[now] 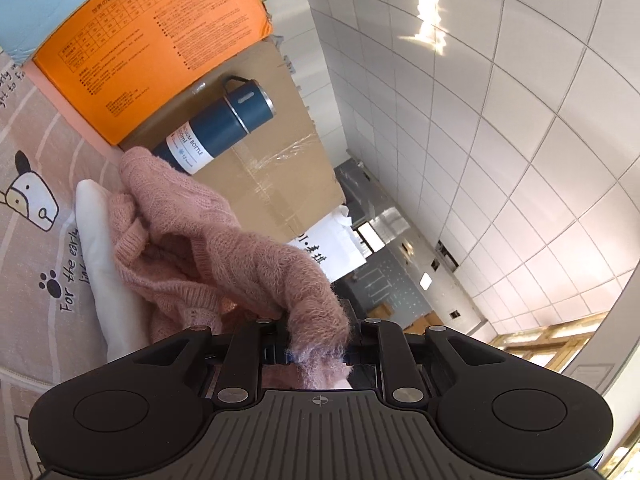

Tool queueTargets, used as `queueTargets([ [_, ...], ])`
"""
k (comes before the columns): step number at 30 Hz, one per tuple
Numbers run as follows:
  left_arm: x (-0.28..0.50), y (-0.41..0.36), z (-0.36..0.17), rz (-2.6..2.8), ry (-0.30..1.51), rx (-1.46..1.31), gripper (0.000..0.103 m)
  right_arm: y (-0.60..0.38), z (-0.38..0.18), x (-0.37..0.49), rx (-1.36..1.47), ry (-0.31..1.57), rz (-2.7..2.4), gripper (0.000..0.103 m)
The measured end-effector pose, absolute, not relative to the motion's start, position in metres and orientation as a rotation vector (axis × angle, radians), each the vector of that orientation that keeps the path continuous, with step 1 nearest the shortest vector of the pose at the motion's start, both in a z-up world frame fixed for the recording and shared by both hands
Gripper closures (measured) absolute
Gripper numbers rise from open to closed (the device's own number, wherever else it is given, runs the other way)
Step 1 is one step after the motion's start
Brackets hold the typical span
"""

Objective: Fold clothes

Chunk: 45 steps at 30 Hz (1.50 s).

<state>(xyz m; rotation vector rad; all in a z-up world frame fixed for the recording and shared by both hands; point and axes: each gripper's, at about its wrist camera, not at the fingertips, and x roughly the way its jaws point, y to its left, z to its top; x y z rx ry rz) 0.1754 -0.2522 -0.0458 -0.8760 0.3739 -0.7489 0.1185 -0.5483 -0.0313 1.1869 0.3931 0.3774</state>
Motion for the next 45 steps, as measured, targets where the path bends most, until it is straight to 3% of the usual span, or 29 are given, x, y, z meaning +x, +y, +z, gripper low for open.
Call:
queueTargets([
  [1,0.172,-0.253,-0.046,-0.741,0.361,-0.838,0.085,-0.550,-0.029,0.126,1.186,0.361,0.361,0.040],
  [3,0.169,-0.260,-0.052,-0.703,0.412,-0.756,0.085,-0.556,-0.036,0.144,1.189,0.355,0.313,0.055],
  [5,0.166,-0.265,-0.056,-0.682,0.461,-0.671,0.082,-0.559,-0.045,0.159,1.184,0.370,0.253,0.083],
  [6,0.164,-0.267,-0.057,-0.672,0.479,-0.624,0.078,-0.561,-0.050,0.160,1.153,0.377,0.204,0.086],
  [8,0.156,-0.264,-0.057,-0.642,0.475,-0.587,0.045,-0.563,-0.059,0.161,1.088,0.388,0.107,0.088],
  [12,0.144,-0.254,-0.045,-0.518,0.370,-0.526,0.027,-0.553,-0.054,0.156,0.899,0.386,0.021,0.088],
  [14,0.149,-0.260,-0.043,-0.443,0.396,-0.416,0.024,-0.543,-0.050,0.150,0.799,0.384,0.002,0.083],
  [17,0.170,-0.266,-0.064,-0.380,0.571,-0.347,0.024,-0.533,-0.051,0.143,0.714,0.389,-0.032,0.079],
  [21,0.177,-0.263,-0.079,-0.397,0.623,-0.339,0.022,-0.528,-0.054,0.139,0.672,0.382,-0.049,0.072],
  [22,0.176,-0.260,-0.079,-0.401,0.622,-0.353,0.022,-0.526,-0.054,0.136,0.655,0.377,-0.057,0.062],
  [23,0.175,-0.258,-0.078,-0.404,0.621,-0.366,0.022,-0.523,-0.055,0.132,0.636,0.373,-0.080,0.044],
  [25,0.172,-0.255,-0.074,-0.409,0.621,-0.385,0.021,-0.518,-0.056,0.124,0.600,0.362,-0.123,0.021],
  [31,0.154,-0.246,-0.058,-0.426,0.576,-0.365,0.008,-0.521,-0.054,0.102,0.625,0.264,-0.140,0.018],
  [37,0.126,-0.222,-0.037,-0.423,0.486,-0.330,0.001,-0.512,-0.040,0.063,0.637,0.153,-0.104,0.000],
  [45,0.081,-0.183,-0.006,-0.438,0.342,-0.294,0.000,-0.470,-0.005,0.011,0.668,0.077,0.008,0.000],
])
